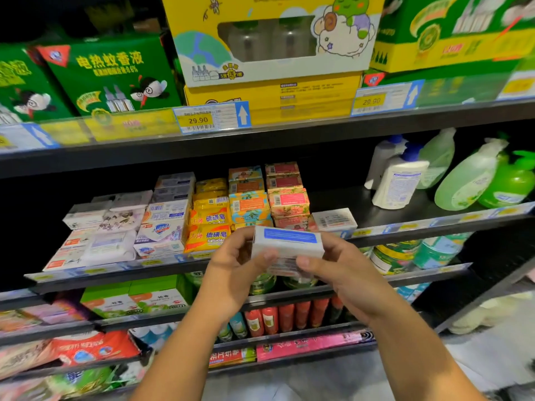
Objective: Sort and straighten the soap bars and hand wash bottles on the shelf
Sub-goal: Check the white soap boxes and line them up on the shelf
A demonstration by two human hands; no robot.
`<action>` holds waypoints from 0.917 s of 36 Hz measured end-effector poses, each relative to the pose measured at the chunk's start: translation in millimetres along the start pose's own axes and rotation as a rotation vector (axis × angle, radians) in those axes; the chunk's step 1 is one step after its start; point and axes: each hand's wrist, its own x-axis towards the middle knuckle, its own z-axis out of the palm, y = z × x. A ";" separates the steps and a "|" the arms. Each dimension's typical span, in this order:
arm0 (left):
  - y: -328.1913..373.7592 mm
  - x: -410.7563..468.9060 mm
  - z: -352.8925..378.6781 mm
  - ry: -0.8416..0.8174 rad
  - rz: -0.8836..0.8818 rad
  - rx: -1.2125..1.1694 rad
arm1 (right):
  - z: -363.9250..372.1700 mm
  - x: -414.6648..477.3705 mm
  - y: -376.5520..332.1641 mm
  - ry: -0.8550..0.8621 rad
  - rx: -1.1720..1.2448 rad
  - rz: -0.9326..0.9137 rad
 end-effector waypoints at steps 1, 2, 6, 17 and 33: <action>1.8 -1.1 3.4 0.004 -0.001 -0.006 | 1.1 0.1 0.0 0.022 0.005 0.007; 3.2 -2.4 5.4 0.000 -0.003 -0.013 | 2.6 -0.2 -0.4 0.043 0.025 0.007; -0.5 -7.0 -1.5 -0.112 -0.009 -0.002 | 6.3 -3.7 -1.8 0.139 0.114 -0.009; 16.0 -9.1 -16.4 -0.214 0.203 0.082 | -2.6 -14.1 -6.2 -0.192 0.441 -0.001; 16.3 -13.1 4.0 -0.136 -0.056 0.101 | -2.4 -13.3 -2.3 0.154 0.041 -0.029</action>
